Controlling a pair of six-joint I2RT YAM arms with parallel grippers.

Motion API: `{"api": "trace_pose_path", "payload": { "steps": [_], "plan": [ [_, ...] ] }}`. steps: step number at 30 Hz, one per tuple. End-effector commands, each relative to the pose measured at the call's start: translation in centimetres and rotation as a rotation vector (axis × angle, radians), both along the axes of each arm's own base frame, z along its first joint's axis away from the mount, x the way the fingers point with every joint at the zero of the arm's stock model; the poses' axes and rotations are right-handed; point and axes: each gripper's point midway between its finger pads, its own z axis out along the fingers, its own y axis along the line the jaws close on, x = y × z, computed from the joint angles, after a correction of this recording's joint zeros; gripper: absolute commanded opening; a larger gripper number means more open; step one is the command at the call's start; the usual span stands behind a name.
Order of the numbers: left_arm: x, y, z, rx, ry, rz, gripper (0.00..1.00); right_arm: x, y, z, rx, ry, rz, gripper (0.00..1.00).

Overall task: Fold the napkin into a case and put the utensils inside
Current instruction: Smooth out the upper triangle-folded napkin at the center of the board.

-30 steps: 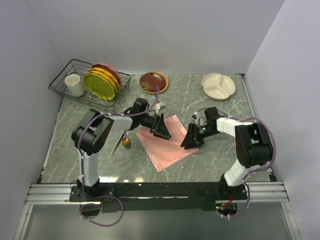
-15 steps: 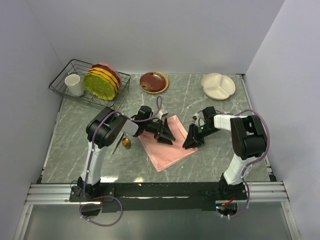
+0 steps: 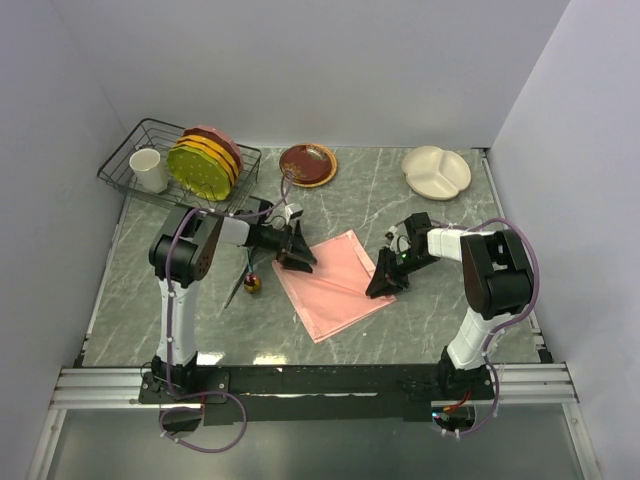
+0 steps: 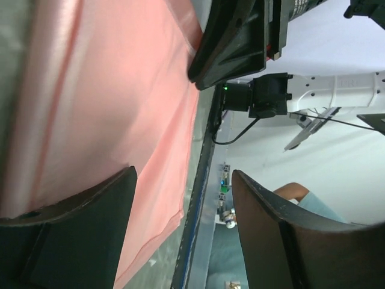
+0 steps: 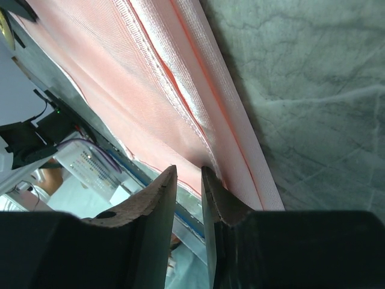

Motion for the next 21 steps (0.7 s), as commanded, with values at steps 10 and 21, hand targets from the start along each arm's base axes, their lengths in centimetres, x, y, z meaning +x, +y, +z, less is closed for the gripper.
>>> {"api": "trace_pose_path", "payload": {
  "steps": [10,21],
  "plan": [
    [2.8,3.6,4.2,0.004,-0.293,-0.033,0.68,1.9,-0.2,0.1,-0.034,-0.172,0.071,0.35],
    [6.2,5.6,6.8,0.304,-0.636,0.064,0.46,8.7,0.5,8.8,-0.038,-0.515,0.123,0.38]
  ]
}}
